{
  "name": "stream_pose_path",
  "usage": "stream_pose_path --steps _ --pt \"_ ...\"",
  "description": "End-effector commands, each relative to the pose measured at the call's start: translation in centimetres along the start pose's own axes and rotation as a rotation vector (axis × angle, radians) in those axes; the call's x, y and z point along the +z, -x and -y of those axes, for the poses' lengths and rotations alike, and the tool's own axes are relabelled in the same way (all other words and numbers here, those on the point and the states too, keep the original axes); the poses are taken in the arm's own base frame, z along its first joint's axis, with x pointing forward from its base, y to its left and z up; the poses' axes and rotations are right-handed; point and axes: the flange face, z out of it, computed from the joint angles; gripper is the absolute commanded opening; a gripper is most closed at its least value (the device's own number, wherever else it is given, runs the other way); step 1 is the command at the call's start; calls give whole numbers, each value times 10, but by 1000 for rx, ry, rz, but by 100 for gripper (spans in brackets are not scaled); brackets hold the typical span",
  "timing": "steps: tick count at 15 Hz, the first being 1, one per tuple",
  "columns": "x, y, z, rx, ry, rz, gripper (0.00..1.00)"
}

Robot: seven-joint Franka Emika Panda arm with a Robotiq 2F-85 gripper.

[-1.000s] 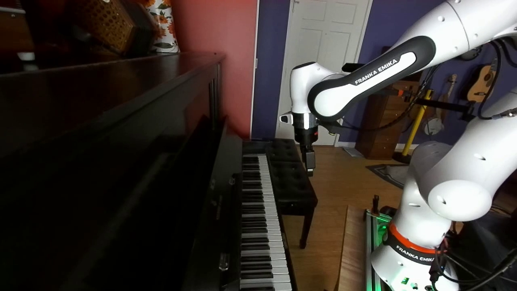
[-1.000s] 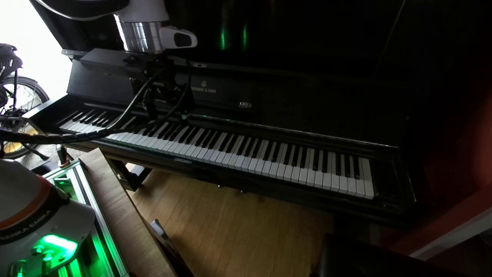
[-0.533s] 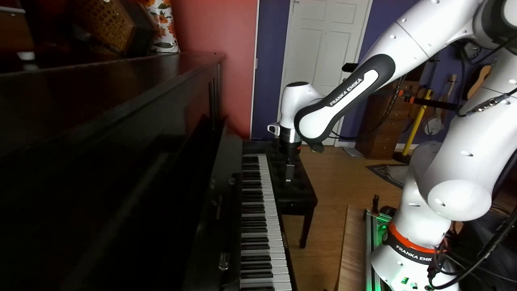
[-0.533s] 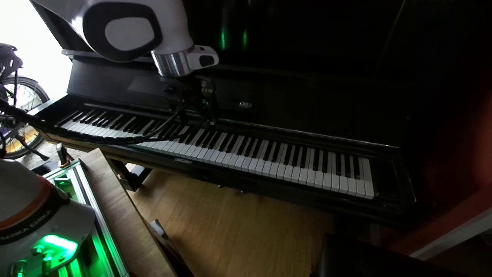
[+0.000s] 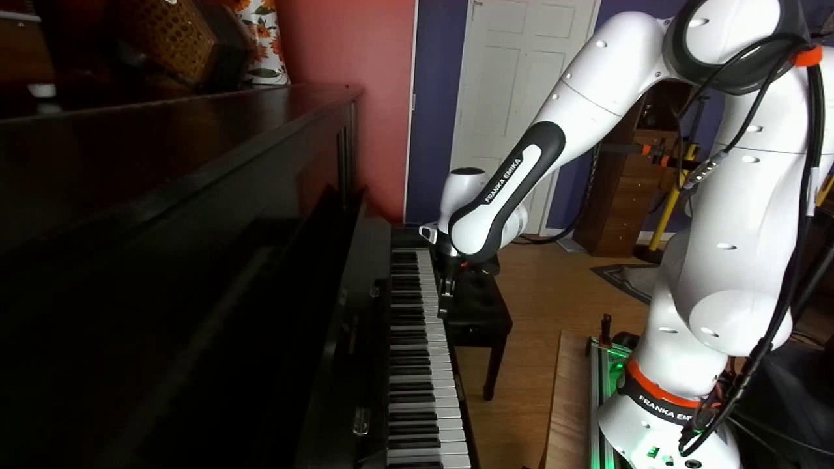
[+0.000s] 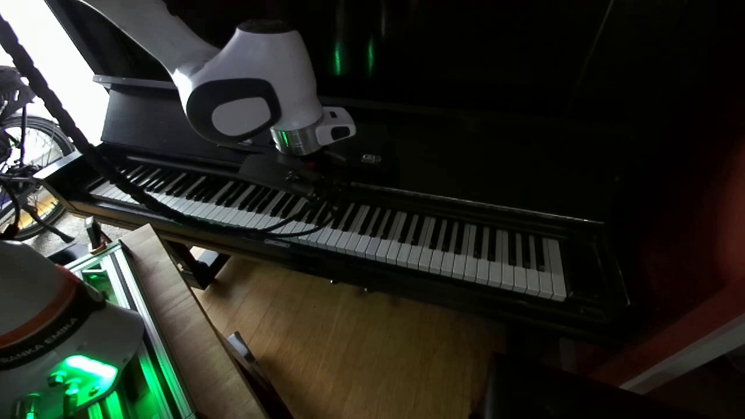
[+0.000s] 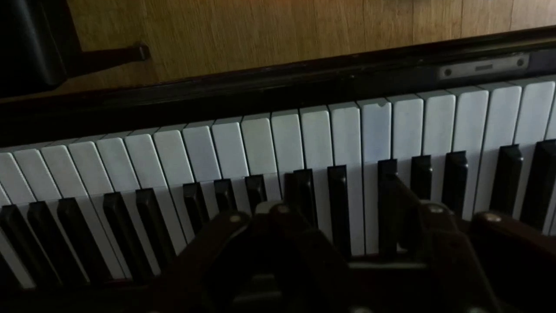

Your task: Push a black key on the keyboard

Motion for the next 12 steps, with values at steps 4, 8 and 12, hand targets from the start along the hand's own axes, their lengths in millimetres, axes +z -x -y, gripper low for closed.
stream_pose_path --steps 4,8,12 --pt "36 -21 -20 3 -9 -46 1" --pt "30 -21 -16 2 -4 -36 1" --pt "28 -22 -14 -2 -3 -41 1"
